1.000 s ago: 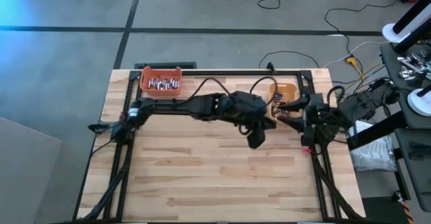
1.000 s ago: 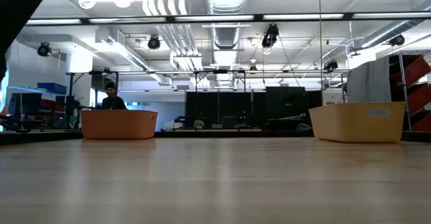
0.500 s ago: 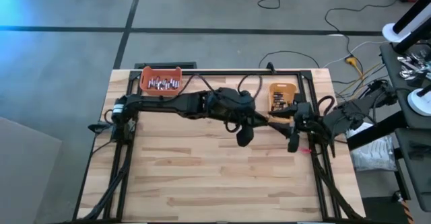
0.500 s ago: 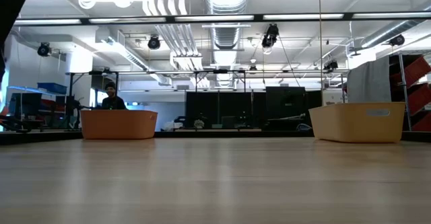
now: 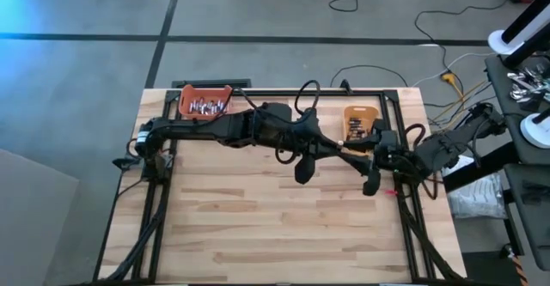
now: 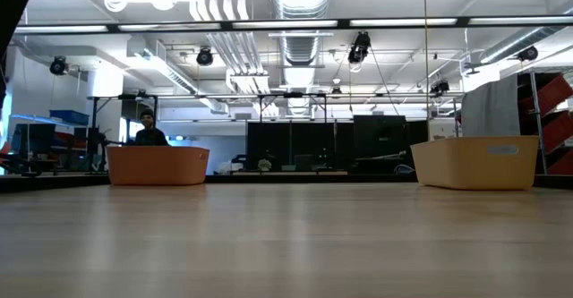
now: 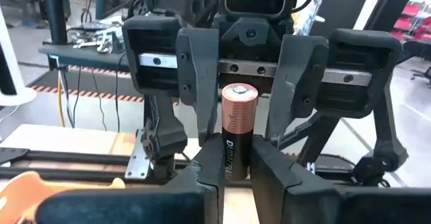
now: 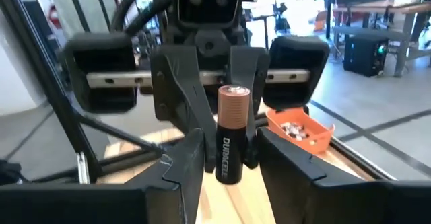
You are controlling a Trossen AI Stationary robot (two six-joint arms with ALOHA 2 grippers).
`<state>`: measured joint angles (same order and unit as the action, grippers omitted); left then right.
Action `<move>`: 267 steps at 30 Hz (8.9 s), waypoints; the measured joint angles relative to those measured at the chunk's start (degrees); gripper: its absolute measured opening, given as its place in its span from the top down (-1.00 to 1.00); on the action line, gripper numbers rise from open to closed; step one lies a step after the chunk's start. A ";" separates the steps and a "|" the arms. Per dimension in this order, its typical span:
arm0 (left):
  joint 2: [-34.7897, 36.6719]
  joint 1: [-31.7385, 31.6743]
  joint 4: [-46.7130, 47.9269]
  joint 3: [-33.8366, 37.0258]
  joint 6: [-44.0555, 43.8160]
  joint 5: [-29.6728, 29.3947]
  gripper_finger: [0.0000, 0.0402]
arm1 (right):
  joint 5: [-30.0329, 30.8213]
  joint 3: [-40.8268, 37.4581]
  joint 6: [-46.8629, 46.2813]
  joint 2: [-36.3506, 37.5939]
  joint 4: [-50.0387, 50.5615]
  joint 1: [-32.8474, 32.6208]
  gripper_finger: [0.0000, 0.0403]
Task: Sort batteries
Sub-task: Put the black battery into the yellow bin, then return to Home Position
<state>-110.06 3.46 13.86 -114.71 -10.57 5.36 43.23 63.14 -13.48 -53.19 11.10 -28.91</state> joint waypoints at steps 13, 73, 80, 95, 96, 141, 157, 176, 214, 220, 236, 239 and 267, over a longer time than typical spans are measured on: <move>-0.46 0.09 -4.70 0.13 0.33 2.30 0.85 | 0.52 0.23 5.67 -0.24 -9.19 0.26 0.24; 15.98 3.08 18.89 0.01 8.39 -6.99 0.32 | -18.84 9.30 1.52 -0.85 11.85 23.43 0.78; 23.30 12.24 25.26 2.02 8.48 -25.36 0.32 | -19.41 5.50 -8.22 -2.15 40.83 41.60 0.78; 26.61 27.44 24.96 2.36 6.39 -42.41 0.33 | -36.80 -29.12 -16.66 -4.60 30.37 68.30 0.77; 26.54 27.67 25.00 2.36 6.16 -43.03 0.33 | -36.82 -29.32 -16.69 -5.15 29.52 68.80 0.77; 25.45 26.43 42.27 2.36 -6.39 -51.93 0.33 | -46.96 -19.24 0.17 11.84 1.92 35.74 0.63; 29.84 19.02 48.14 7.04 -14.43 -44.95 0.33 | -42.98 -27.67 13.23 36.93 -7.84 33.40 0.94; 61.38 14.05 5.32 60.39 -7.02 -43.24 0.33 | -36.26 -38.51 3.54 46.07 -4.95 33.40 0.94; 97.98 11.04 -29.77 112.70 -6.11 -22.77 0.33 | -56.52 -62.30 8.72 50.83 -30.64 24.59 0.94; 105.32 11.04 -28.64 114.11 0.01 -22.77 0.33 | -54.64 -62.34 13.28 51.36 -29.30 24.37 0.94; 109.96 11.06 -17.51 114.11 3.58 -17.98 0.33 | -32.39 -62.48 14.54 52.31 -18.24 24.81 0.94; 109.96 11.08 -16.70 114.11 2.58 -14.77 0.33 | -38.14 -62.48 7.94 52.11 -14.04 24.81 0.94; 106.23 11.08 -16.40 114.16 -2.19 -13.69 0.33 | -37.42 -62.52 6.69 51.15 -13.17 24.81 0.94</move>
<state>-3.83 14.55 -2.54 -0.56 -12.75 -8.33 5.81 0.62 -6.79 -2.04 -2.07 -4.10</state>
